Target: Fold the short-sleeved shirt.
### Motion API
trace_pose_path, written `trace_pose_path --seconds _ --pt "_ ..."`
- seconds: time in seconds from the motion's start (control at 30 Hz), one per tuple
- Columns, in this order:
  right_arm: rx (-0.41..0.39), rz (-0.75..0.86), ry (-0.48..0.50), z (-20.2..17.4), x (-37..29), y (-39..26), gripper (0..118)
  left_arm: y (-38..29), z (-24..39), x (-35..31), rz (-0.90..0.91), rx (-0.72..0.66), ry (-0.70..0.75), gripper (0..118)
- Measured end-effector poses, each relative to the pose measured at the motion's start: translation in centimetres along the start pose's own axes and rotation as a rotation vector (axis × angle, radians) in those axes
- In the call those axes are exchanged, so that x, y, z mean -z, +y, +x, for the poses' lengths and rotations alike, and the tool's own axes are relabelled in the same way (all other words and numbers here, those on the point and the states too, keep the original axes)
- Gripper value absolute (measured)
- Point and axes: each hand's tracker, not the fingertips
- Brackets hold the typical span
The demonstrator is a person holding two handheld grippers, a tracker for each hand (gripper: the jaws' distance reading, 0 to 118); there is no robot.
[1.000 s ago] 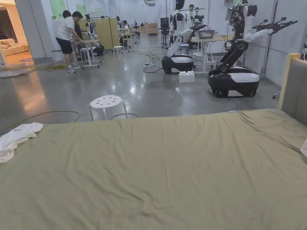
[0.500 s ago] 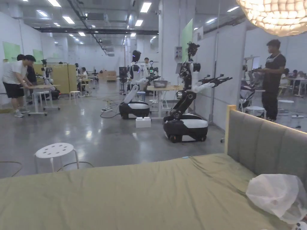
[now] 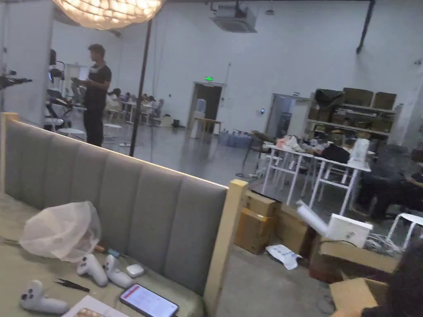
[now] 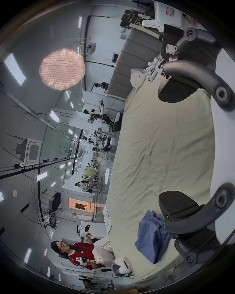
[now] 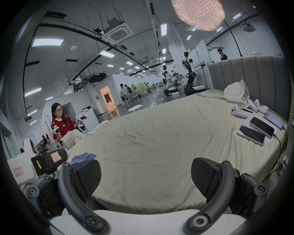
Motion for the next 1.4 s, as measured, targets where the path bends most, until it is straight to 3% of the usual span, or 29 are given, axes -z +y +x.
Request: trace_pose_path --seconds 0.07,0.13,0.17,0.33,0.43,0.5,0.63,0.77,0.83,0.87,0.93,1.0,1.03,1.07,1.1,1.17,1.3,1.37,1.4 --pt "0.056 0.035 0.027 0.0 -1.2 -0.9 113 -0.6 0.3 -0.7 0.001 0.002 -0.025 113" --pt "0.088 0.093 0.152 0.3 -2.7 -1.5 117 -0.5 0.8 -1.4 0.004 0.003 -0.065 113" --pt "0.096 0.101 0.167 0.2 -3.2 -1.6 118 -0.5 1.1 -1.6 0.005 0.006 -0.078 113" --pt "0.081 0.11 0.14 -0.2 -5.2 -1.0 118 -0.1 2.6 -3.2 0.071 -0.053 -0.155 113" --pt "0.249 0.174 0.259 0.7 -6.1 -1.7 118 1.0 4.3 -4.8 0.099 -0.123 -0.258 115" --pt "0.275 0.218 0.296 1.2 -6.6 -1.7 118 1.5 5.2 -5.2 0.102 -0.141 -0.303 118" --pt "0.268 0.243 0.285 2.4 -8.0 -0.9 118 2.4 6.9 -5.5 0.068 -0.125 -0.371 118" --pt "0.361 0.342 0.335 4.2 -9.6 -0.3 115 2.8 8.5 -6.8 0.087 -0.071 -0.351 118" --pt "0.338 0.354 0.232 4.5 -10.5 0.4 113 2.9 8.3 -6.3 0.095 -0.046 -0.347 118" --pt "0.282 0.368 0.166 4.4 -11.1 0.5 108 3.1 8.8 -6.0 0.094 -0.029 -0.338 116" --pt "0.167 0.428 -0.057 3.8 -12.4 0.6 83 3.3 9.9 -5.2 0.096 0.038 -0.289 103" --pt "0.017 0.474 -0.269 2.8 -12.9 0.2 35 3.4 11.1 -4.8 0.114 0.101 -0.271 55" --pt "-0.027 0.474 -0.34 2.7 -13.1 0.0 14 3.4 11.8 -4.7 0.129 0.126 -0.283 36" --pt "-0.021 0.478 -0.355 3.0 -13.4 -0.2 2 3.1 12.3 -4.3 0.134 0.159 -0.281 25" --pt "0.004 0.484 -0.361 3.5 -13.9 -0.5 1 3.0 12.8 -4.0 0.127 0.171 -0.3 21" --pt "0.067 0.513 -0.349 4.3 -15.0 -1.7 0 2.9 13.7 -3.8 0.094 0.22 -0.356 0" --pt "0.034 0.45 -0.408 6.0 -17.6 -3.7 0 1.4 16.4 -5.3 0.054 0.355 -0.468 0" --pt "0.068 0.422 -0.363 6.7 -18.7 -4.6 0 0.1 17.7 -5.6 -0.003 0.371 -0.541 0" --pt "0.148 0.397 -0.261 7.4 -19.0 -4.8 0 -0.2 18.4 -5.6 -0.039 0.355 -0.573 0"
